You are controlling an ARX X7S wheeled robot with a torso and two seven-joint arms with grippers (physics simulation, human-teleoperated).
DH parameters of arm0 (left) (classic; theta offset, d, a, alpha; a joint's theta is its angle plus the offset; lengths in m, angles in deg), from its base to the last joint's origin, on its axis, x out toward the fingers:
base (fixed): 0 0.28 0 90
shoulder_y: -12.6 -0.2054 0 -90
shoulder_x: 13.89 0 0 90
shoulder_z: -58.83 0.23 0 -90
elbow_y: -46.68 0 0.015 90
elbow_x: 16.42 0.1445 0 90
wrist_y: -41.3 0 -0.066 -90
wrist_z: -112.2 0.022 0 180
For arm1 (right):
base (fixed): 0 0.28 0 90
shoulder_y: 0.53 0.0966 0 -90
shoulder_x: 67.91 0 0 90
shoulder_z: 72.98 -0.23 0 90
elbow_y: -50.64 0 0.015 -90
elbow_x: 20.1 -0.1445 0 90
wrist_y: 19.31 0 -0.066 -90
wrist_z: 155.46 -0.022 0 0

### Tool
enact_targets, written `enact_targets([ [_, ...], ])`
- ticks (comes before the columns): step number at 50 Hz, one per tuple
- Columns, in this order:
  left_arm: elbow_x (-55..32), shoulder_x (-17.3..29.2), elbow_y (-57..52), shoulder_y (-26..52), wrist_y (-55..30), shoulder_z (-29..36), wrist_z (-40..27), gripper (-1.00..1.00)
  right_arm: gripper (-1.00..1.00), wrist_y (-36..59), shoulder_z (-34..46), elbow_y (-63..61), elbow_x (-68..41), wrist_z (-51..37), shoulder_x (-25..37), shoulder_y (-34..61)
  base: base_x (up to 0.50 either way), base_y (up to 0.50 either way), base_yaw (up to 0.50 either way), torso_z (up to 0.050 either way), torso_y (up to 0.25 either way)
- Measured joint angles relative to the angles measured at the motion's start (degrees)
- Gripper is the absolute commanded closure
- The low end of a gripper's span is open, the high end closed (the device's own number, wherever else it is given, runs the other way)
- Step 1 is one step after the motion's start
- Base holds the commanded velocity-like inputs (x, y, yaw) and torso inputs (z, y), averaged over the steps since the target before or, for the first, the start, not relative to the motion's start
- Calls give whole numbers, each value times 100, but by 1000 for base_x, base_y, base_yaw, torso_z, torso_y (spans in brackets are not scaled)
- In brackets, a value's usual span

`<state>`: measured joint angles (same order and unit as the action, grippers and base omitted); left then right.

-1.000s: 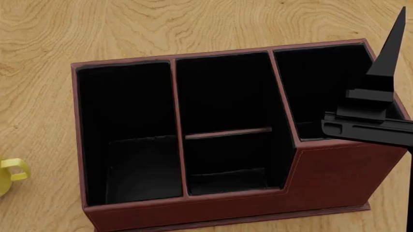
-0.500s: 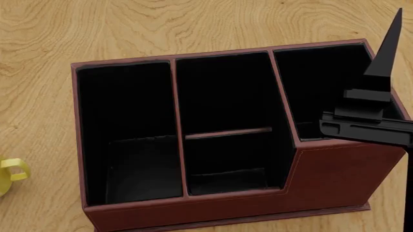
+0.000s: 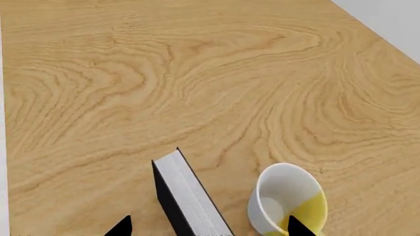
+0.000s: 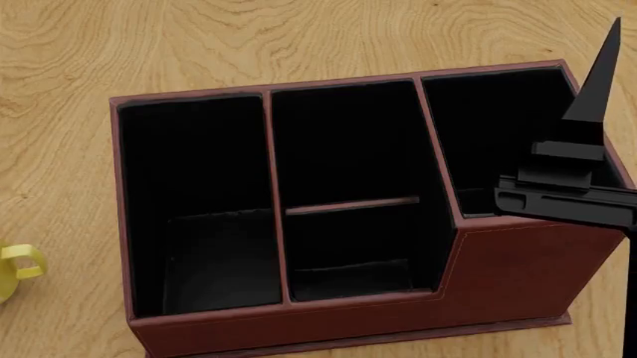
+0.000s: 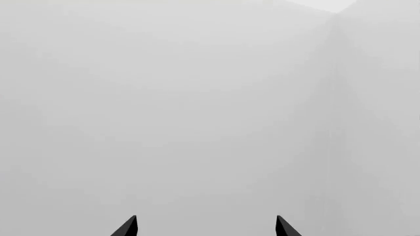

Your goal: Pick up the book and place it in the back compartment of the caddy.

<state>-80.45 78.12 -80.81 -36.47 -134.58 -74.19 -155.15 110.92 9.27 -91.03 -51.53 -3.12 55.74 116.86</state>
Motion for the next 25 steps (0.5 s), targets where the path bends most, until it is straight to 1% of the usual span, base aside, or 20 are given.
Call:
enact_targets([
  [25, 717, 173, 810, -312, 853, 672, 522, -100, -100, 2, 101, 5, 6, -52, 39, 19, 0, 0, 0, 0, 0],
])
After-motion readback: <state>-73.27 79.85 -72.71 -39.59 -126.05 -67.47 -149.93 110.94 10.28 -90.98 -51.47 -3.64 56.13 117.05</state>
